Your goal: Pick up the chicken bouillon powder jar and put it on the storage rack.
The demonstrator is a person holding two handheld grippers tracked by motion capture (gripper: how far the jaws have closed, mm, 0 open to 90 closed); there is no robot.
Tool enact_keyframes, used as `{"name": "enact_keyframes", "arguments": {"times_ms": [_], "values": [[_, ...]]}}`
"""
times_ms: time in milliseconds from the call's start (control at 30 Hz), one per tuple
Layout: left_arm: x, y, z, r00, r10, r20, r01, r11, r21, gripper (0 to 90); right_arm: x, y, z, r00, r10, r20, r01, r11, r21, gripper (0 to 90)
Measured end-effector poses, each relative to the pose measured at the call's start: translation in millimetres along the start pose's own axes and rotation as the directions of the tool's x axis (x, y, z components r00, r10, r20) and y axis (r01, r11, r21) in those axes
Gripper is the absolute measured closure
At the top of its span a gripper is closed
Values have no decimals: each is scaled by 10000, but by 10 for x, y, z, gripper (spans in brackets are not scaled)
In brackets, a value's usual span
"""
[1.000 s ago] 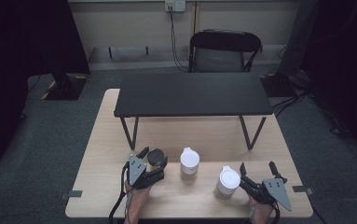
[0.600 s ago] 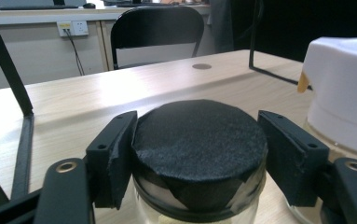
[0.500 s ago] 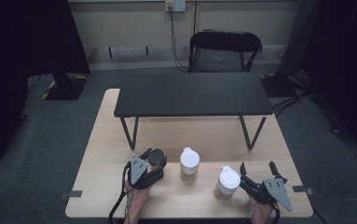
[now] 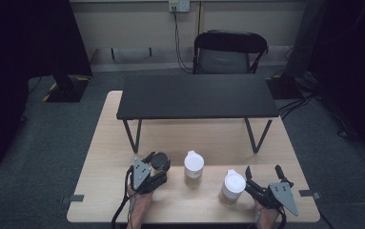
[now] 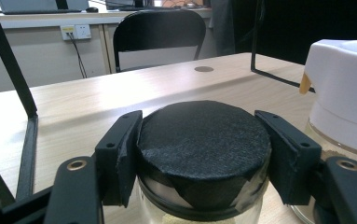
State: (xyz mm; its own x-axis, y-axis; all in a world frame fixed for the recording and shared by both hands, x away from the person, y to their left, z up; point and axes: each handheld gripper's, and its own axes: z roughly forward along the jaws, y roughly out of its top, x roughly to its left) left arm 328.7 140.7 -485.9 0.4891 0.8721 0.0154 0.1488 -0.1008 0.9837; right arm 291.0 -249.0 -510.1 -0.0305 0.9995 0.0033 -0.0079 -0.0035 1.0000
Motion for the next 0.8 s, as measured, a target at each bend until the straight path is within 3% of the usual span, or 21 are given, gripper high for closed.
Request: {"name": "enact_keyframes", "arguments": {"times_ms": [633,800], "values": [[21,148,-94,10000,92,12,-91,9995,-316,351,0,-1,-1,10000,-5,-17,5,10000,-16,6],[25,197,-105,9990,406,-182,-411,9988,-256,351,0,-1,-3,10000,-8,-18,8,10000,-27,6]]}}
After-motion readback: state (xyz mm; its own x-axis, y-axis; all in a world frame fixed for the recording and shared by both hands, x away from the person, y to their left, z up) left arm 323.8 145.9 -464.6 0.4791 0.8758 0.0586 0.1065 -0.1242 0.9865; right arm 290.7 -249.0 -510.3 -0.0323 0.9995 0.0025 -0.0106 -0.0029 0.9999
